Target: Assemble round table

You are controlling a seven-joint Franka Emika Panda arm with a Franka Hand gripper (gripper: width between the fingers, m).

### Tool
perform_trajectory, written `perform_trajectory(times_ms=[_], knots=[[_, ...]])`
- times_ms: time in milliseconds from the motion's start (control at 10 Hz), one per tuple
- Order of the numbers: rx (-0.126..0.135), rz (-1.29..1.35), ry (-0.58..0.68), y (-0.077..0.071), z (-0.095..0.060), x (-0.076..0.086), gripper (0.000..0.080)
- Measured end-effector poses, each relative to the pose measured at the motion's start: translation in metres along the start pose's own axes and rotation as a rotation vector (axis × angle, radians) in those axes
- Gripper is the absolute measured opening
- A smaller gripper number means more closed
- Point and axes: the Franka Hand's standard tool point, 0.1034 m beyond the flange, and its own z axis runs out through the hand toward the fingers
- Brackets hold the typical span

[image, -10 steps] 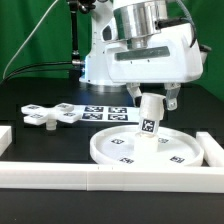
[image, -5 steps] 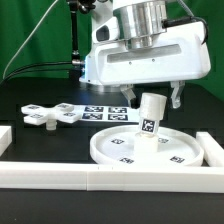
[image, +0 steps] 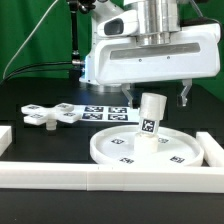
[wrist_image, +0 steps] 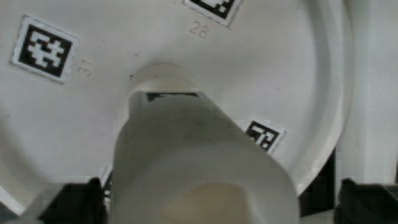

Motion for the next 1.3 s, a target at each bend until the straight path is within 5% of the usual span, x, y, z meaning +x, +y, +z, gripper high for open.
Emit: perform_trajectory(times_ms=[300,600,1300], knots=[[-0.004,-0.188,0.0,-0.001,0.0,0.0,0.0648],[-0.042,-0.472,-0.008,-0.011,-0.003,0.004,0.0648],[-0.064,-0.908,-0.027,-0.005,-0.002,0.005,0.0648]])
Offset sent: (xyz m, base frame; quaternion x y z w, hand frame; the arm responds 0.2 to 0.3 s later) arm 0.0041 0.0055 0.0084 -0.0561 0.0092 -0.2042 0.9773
